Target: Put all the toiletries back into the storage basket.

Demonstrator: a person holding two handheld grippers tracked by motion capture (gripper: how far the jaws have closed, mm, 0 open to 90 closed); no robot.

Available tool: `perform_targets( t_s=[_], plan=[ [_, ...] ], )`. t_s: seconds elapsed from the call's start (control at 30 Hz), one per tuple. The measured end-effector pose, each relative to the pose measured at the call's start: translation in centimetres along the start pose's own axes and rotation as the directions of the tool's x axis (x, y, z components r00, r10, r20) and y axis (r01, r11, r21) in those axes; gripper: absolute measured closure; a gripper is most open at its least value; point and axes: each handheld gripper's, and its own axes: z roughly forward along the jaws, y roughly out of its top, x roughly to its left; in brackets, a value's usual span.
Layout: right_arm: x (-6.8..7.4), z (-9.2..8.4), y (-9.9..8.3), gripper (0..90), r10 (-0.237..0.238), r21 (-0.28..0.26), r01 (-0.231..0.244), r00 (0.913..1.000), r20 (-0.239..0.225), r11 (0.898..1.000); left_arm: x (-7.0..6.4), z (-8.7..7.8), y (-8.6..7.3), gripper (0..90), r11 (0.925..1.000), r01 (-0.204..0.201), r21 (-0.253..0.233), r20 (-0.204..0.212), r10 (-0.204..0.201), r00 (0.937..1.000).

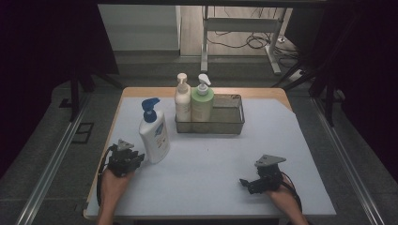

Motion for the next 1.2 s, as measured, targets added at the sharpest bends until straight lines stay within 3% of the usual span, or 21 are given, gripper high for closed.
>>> perform_targets(
  t_s=[0.33, 0.63, 0.77, 1.03, 1.2],
  plan=[
    [0.0, 0.0, 0.0, 0.0, 0.001, 0.0, -0.001, 1.0, 0.0, 1.0, 0.9, 1.2, 1.5, 88.9, 0.9999, 0.005, 0.011, 0.021, -0.006, 0.9998],
    [0.0, 0.0, 0.0, 0.0, 0.001, 0.0, -0.001, 1.0, -0.001, 1.0, 1.0, 2.8, 2.3, 89.3, 0.9999, 0.008, 0.009, 0.066, -0.009, 0.9978],
    [0.0, 0.0, 0.0, 0.0, 0.001, -0.001, -0.001, 1.0, -0.001, 1.0, 0.8, 3.3, 2.5, 89.3, 0.9998, 0.022, 0.002, 0.104, -0.022, 0.9943],
    [0.0, 0.0, 0.0, 0.0, 0.0, 0.0, 0.0, 1.0, 0.0, 1.0, 0.7, 3.4, 2.4, 89.3, 0.9996, 0.026, -0.005, 0.09, -0.026, 0.9956],
    [0.0, 0.0, 0.0, 0.0, 0.0, 0.0, 0.0, 1.0, 0.0, 1.0, 0.6, 3.3, 2.0, 89.3, 0.9991, 0.039, -0.015, 0.105, -0.038, 0.9938]
  ],
)
